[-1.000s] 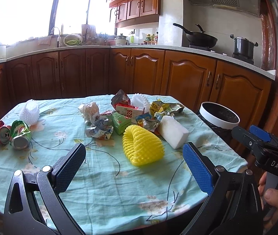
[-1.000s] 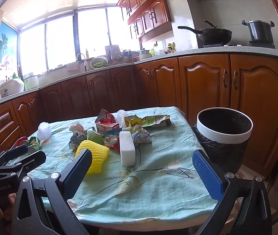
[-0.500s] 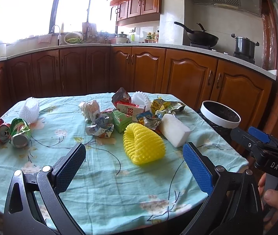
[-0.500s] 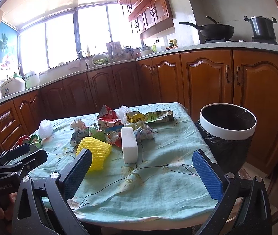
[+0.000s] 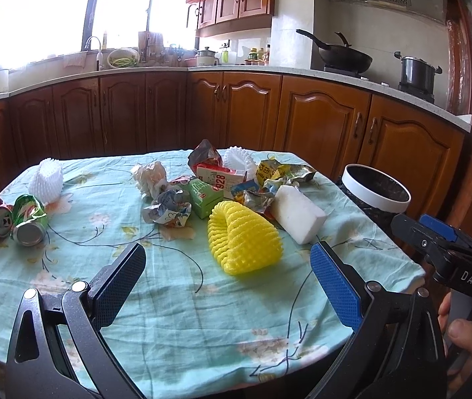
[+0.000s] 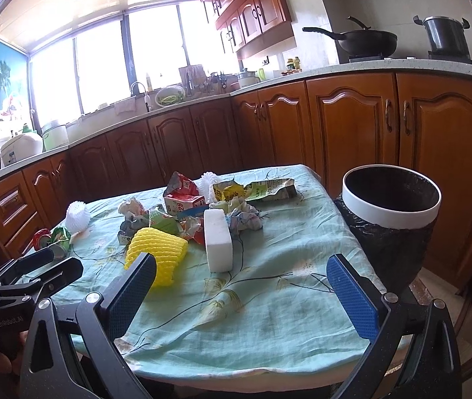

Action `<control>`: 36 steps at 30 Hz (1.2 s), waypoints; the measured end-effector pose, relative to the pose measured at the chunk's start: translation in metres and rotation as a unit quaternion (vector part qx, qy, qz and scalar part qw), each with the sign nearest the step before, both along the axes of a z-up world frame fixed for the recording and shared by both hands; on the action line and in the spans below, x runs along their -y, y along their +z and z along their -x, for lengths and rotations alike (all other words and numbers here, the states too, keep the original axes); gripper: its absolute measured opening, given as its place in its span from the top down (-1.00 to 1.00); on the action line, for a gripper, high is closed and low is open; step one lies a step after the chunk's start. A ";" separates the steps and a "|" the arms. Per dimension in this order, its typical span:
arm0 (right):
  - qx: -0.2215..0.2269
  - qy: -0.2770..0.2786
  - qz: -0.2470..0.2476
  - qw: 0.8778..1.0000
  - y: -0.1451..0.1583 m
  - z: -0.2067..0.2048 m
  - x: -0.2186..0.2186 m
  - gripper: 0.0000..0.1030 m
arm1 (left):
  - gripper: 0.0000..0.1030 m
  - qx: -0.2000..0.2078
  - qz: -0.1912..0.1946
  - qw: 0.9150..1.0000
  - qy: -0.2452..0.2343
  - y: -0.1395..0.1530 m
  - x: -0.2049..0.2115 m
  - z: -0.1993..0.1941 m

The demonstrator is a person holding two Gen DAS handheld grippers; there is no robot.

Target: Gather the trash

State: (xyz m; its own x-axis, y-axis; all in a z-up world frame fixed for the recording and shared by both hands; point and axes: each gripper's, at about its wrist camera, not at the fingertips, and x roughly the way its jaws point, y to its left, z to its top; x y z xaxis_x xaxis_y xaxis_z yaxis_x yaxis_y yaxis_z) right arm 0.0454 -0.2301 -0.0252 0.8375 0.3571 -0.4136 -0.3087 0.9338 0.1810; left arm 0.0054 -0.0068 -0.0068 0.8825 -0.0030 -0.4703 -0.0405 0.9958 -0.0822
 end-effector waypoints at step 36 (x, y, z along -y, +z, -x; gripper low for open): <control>-0.162 0.119 -0.044 0.979 -0.037 -0.107 -0.024 0.45 | 0.75 -0.160 0.071 0.979 -0.107 -0.035 0.014 -0.104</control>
